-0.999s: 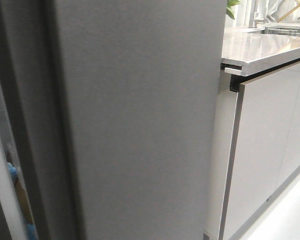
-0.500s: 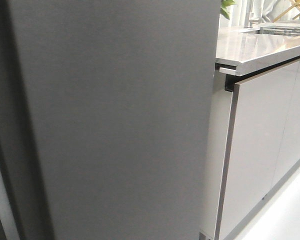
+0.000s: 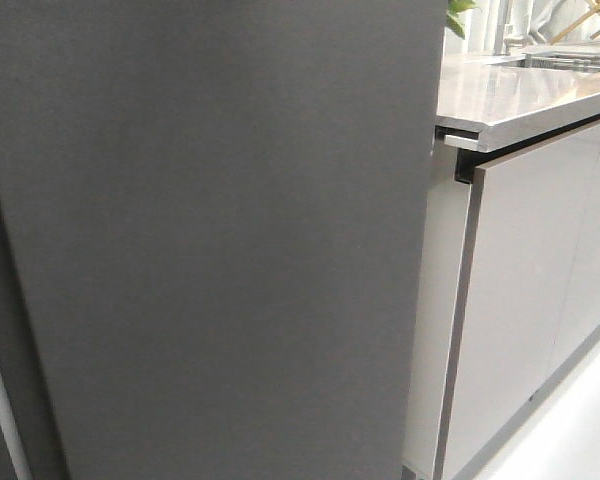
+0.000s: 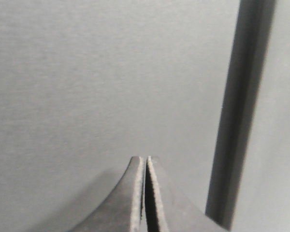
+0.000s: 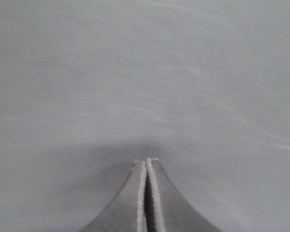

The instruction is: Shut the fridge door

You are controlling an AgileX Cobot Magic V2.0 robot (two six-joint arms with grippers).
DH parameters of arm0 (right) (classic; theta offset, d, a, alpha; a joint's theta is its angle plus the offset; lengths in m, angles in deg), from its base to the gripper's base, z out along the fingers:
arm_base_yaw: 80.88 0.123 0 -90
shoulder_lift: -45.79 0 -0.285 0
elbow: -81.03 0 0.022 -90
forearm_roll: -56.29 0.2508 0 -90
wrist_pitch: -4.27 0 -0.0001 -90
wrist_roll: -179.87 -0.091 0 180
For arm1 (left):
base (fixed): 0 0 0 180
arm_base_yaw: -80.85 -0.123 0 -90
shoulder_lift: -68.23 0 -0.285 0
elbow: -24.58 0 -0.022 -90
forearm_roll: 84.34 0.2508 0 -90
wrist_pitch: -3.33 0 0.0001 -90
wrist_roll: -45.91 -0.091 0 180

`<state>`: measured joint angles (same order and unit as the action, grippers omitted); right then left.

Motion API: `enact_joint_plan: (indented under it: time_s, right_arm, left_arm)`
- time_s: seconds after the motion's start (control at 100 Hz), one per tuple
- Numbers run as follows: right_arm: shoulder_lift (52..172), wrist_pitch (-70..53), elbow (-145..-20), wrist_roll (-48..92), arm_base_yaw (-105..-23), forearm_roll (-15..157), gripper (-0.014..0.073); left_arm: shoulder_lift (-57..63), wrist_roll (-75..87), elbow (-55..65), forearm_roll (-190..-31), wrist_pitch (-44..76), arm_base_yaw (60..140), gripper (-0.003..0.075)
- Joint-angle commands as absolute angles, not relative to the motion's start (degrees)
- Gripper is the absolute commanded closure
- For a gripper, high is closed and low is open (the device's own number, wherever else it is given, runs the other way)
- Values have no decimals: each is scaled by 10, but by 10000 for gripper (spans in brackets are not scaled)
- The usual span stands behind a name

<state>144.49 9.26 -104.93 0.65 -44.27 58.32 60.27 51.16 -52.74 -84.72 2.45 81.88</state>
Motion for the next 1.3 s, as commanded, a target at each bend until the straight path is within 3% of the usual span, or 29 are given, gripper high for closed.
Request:
enact_joint_plan:
  time_s: [0.0, 0.39, 0.899, 1.289]
  right_arm:
    - [1413, 124, -1071, 7, -456, 582, 670]
    - [1269, 124, -925, 7, -531, 582, 670]
    - [962, 123, -627, 7, -723, 577, 670]
    - [746, 123, -404, 7, -816, 577, 670]
  left_arm:
    - [592, 514, -543, -848, -20, 821, 741]
    - [592, 514, -543, -848, -20, 821, 741]
    - [592, 514, -543, -848, -20, 821, 741]
    - [592, 514, -543, -848, -20, 821, 741]
